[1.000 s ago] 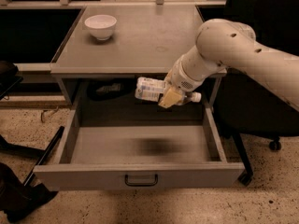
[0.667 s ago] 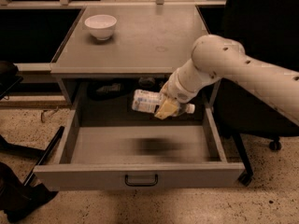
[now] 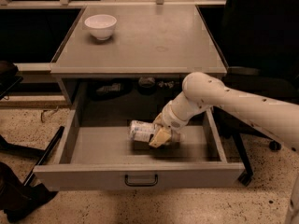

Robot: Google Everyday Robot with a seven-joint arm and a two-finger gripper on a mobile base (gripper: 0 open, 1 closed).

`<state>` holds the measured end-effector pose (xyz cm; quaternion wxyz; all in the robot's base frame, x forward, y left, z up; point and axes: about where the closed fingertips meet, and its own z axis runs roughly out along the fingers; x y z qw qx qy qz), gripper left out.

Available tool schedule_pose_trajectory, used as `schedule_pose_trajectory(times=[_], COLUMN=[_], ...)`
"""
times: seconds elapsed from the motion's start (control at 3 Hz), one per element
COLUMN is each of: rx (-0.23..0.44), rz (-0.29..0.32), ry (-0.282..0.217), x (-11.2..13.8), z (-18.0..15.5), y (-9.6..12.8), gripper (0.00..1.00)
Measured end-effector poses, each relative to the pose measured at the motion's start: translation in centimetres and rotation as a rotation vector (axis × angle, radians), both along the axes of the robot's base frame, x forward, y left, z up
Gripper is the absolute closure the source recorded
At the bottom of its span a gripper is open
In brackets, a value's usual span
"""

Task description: Place blue plastic bottle into top drawer

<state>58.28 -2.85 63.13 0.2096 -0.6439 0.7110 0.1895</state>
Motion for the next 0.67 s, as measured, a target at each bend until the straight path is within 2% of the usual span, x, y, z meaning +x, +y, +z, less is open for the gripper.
schedule_pose_trajectory(times=[0.67], rx=[-0.015], rz=[-0.008], ry=[0.002], x=[-0.37], z=[-1.05], y=[0.54], gripper=[1.0])
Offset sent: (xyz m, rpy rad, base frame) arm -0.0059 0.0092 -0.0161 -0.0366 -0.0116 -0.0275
